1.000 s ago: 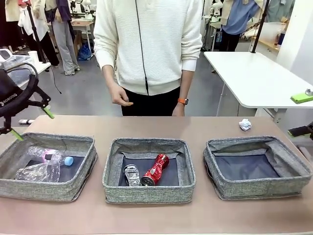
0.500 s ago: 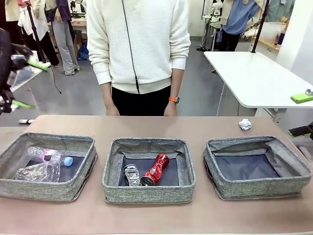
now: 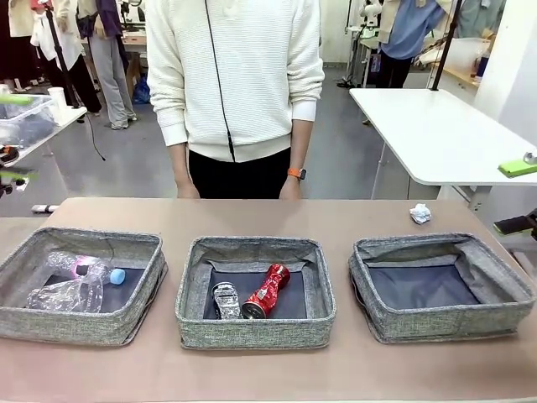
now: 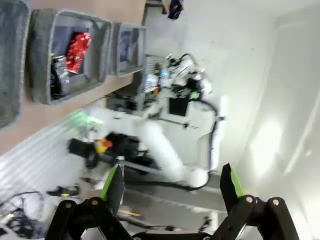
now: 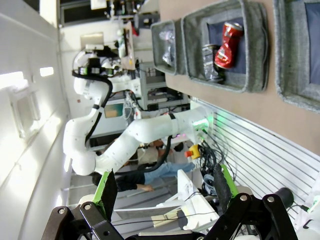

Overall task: Sort the waste into the appropriate baskets.
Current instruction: Place the picked waste into the Fabric basket indicated by the person, then pick up the waste item pointed out by the person.

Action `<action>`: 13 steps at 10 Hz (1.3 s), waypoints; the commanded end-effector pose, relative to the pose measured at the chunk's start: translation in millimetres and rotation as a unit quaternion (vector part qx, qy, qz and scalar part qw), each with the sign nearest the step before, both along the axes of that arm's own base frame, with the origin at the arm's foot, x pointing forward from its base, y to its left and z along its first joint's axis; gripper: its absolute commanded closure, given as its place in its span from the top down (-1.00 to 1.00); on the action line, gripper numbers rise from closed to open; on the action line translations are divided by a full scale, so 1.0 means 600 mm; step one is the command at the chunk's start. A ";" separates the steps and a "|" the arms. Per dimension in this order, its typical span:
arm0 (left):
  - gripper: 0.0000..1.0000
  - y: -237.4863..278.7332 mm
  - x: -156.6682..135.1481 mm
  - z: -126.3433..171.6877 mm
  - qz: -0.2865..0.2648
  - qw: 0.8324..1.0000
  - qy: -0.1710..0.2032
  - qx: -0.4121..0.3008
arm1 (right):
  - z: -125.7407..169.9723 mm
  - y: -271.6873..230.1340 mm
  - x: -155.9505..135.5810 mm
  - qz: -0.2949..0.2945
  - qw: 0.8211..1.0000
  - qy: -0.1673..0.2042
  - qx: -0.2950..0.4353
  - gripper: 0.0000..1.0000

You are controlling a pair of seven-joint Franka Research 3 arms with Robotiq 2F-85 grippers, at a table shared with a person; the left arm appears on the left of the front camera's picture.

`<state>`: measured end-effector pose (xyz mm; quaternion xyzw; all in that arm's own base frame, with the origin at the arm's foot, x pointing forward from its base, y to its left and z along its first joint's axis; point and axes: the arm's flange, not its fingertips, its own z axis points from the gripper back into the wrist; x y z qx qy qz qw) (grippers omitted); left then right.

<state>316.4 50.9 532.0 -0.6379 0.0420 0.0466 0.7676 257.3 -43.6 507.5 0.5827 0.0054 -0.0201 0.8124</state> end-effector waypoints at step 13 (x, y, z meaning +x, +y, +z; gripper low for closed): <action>1.00 0.005 -0.018 0.003 -0.017 0.998 -0.051 0.032 | 0.002 -0.002 0.002 0.005 1.000 -0.010 0.007 1.00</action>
